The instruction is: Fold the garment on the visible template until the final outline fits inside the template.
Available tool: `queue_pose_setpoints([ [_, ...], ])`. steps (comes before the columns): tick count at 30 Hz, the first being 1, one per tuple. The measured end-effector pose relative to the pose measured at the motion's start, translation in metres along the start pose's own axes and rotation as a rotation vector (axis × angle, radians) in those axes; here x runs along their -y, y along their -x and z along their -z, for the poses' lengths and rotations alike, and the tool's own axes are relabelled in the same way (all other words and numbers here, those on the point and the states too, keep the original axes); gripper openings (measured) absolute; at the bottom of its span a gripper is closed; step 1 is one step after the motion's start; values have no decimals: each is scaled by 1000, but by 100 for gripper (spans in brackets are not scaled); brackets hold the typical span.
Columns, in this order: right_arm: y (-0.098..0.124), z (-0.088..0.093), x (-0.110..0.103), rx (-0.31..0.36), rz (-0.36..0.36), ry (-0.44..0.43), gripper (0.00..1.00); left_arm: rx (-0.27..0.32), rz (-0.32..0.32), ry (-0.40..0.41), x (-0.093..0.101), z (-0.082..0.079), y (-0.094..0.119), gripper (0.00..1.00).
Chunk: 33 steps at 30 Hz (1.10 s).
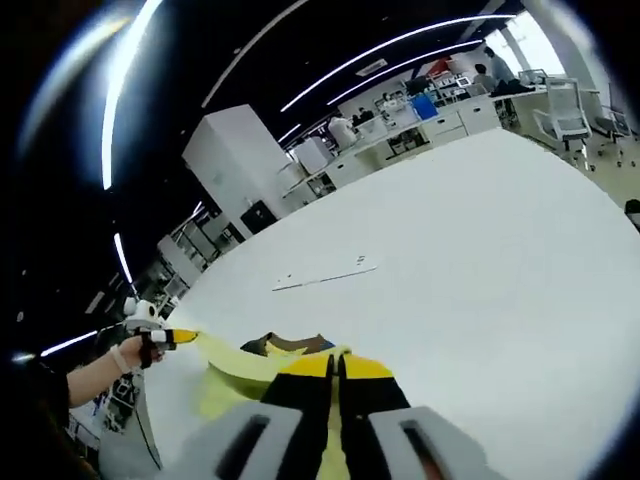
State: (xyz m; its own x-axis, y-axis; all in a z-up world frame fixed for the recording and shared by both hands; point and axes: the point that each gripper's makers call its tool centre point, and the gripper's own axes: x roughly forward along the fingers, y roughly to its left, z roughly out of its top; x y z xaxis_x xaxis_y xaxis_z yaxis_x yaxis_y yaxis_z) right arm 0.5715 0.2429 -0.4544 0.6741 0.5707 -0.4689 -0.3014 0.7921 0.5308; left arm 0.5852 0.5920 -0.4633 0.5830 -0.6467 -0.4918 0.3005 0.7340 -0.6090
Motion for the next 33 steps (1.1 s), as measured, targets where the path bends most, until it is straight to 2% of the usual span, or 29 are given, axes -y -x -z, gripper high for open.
queue_pose_setpoints([
  [4,-9,10,9,-20,21,-14,0,-6,-22,21,-11,3,-7,0],
  [7,-18,10,20,-24,32,-35,0,-7,-26,38,-15,7,-11,0],
  [17,-22,30,33,-49,66,-68,0,-13,-65,41,-28,23,-13,0],
  [20,-22,34,34,-42,61,-89,0,6,-67,98,-33,28,-11,0],
  [25,-26,44,36,-70,75,-65,0,-7,-95,83,-36,43,-15,0],
  [33,-27,49,37,-86,81,-48,0,-12,-116,45,-38,46,-17,0],
])
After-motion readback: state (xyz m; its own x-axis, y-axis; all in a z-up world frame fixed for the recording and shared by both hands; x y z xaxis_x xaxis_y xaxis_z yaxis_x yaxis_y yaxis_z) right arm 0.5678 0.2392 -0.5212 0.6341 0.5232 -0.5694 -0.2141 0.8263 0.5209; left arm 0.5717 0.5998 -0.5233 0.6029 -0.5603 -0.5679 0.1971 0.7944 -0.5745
